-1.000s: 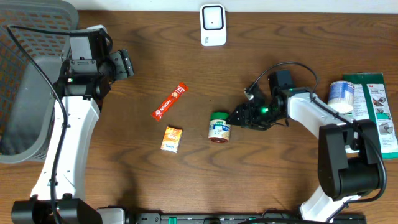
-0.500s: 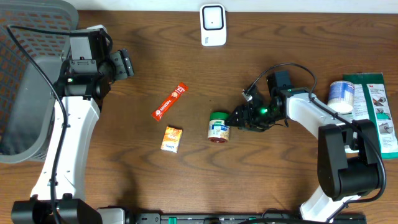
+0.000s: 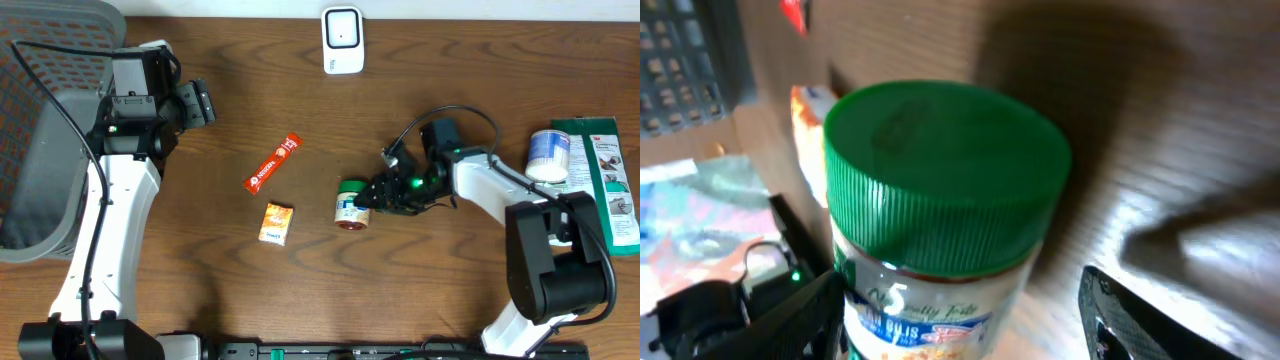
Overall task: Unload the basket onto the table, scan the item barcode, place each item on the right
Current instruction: 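Raise the green-lidded jar and swing it toward the scanner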
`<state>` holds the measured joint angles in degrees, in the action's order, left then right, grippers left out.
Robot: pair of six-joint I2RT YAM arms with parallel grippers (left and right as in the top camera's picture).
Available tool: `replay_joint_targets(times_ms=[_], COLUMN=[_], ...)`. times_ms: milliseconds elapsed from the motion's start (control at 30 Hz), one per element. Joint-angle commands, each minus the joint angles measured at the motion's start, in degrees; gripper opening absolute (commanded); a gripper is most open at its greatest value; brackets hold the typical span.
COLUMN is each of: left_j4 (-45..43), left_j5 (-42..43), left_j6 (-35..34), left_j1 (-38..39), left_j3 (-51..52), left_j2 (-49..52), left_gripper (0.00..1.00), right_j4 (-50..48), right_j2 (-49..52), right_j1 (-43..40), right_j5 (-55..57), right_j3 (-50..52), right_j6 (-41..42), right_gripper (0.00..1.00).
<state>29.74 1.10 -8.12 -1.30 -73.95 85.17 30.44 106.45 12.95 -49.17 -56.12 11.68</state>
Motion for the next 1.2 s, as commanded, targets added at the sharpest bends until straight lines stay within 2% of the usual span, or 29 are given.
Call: replay_joint_targets(times_ms=[0,200,400,600,800,1000,1167], left_j4=[-0.04,-0.04,-0.07,-0.07,-0.04,-0.07,-0.04], left_j5=[-0.72,-0.72,-0.70,-0.72,-0.72,-0.70,-0.70], left_j6=[-0.07,-0.07,-0.07,-0.07,-0.07,-0.07,-0.07], left_j1=[-0.02,-0.02,-0.02,-0.02,-0.02,-0.02,-0.02], left_j3=[-0.15,-0.15,-0.15,-0.15,-0.15,-0.15,-0.15], left_j2=[0.57,0.57,0.57,0.57,0.57,0.57,0.57], left_gripper=[0.83,0.83,0.83,0.83,0.83,0.83,0.83], right_j4=[-4.31,-15.61,-16.17,-16.96,-18.49,-28.39,-29.94], right_j2=[0.04,0.04,0.04,0.02,-0.04,-0.07,-0.13], right_j1=[0.11,0.74,3.41,3.48,-0.87,-6.99,-9.66], right_j5=[-2.89,-3.78,4.79,4.37,-10.16,-40.44,-40.30], right_j3=[3.45,8.76,9.86,9.77,9.60,9.62,9.62], right_j6=[4.33,12.41,14.67,14.64,13.51,9.05,11.45], right_gripper=[0.69,0.68,0.64,0.41,0.42,0.37,0.31])
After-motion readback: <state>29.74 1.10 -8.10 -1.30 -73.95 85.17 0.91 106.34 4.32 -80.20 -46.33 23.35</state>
